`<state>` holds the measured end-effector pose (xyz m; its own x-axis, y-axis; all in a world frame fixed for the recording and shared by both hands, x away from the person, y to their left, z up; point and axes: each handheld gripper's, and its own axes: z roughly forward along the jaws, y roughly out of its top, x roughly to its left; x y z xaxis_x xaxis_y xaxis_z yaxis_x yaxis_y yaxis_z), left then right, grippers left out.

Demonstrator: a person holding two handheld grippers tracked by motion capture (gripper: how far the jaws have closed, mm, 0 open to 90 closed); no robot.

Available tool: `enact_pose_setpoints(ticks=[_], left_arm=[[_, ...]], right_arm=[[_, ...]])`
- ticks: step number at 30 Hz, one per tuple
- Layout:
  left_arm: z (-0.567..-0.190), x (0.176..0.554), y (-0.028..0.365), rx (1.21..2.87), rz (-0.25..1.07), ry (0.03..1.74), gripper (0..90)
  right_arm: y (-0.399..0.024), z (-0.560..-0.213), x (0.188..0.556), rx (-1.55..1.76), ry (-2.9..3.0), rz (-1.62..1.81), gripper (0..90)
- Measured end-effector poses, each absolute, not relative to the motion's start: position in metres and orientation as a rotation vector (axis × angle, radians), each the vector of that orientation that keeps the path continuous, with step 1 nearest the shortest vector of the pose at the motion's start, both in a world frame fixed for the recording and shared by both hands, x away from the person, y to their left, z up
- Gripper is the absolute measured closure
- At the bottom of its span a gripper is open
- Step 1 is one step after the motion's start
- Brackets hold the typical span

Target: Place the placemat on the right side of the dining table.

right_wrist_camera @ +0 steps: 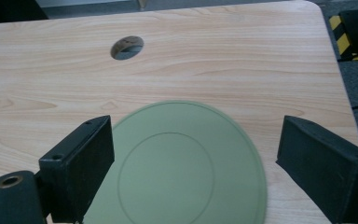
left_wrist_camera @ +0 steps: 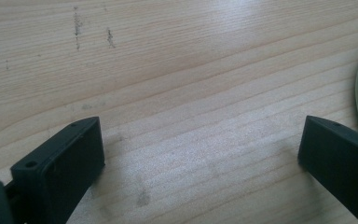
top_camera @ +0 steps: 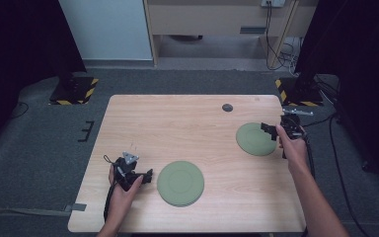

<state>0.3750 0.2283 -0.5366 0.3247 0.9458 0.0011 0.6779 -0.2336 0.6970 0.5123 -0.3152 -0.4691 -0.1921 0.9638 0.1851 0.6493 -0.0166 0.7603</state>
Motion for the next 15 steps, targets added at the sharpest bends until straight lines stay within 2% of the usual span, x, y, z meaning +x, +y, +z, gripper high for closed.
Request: enact_pose_setpoints(ticks=[15], left_arm=[[-0.537,0.375,0.229,2.0,0.577,1.419,0.0]], right_arm=[[-0.289,-0.457,0.5,1.563,1.947,1.113,7.0]])
